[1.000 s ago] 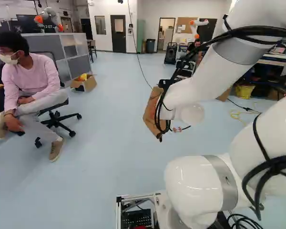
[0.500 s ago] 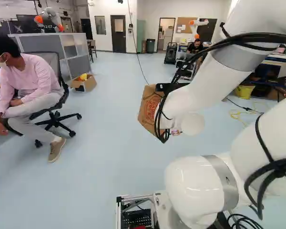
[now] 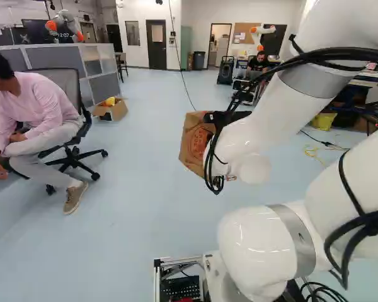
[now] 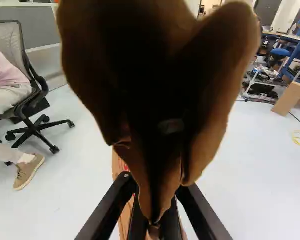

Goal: Pick up the grocery bag from the ground

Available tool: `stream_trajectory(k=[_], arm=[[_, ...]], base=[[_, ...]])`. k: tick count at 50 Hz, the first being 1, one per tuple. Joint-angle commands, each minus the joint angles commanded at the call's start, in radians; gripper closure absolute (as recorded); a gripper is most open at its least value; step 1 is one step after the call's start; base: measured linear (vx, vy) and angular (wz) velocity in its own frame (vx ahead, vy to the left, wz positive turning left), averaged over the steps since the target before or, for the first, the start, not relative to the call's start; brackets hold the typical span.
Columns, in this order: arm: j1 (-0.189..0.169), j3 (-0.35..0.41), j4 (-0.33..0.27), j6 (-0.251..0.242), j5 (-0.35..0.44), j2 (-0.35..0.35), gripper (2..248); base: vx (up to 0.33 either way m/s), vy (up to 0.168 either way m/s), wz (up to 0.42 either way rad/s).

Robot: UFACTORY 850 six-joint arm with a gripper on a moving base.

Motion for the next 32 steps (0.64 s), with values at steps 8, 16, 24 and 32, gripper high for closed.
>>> stream_trajectory(k=[8, 16, 24, 32], arm=[[0.001, 0.002, -0.001, 0.000, 0.004, 0.000, 229], [0.001, 0.002, -0.001, 0.000, 0.004, 0.000, 229], [0.001, 0.002, -0.001, 0.000, 0.004, 0.000, 229], [0.001, 0.002, -0.001, 0.000, 0.004, 0.000, 229]], base=[[0.000, 0.000, 0.000], [0.000, 0.000, 0.000], [0.000, 0.000, 0.000], [0.000, 0.000, 0.000]])
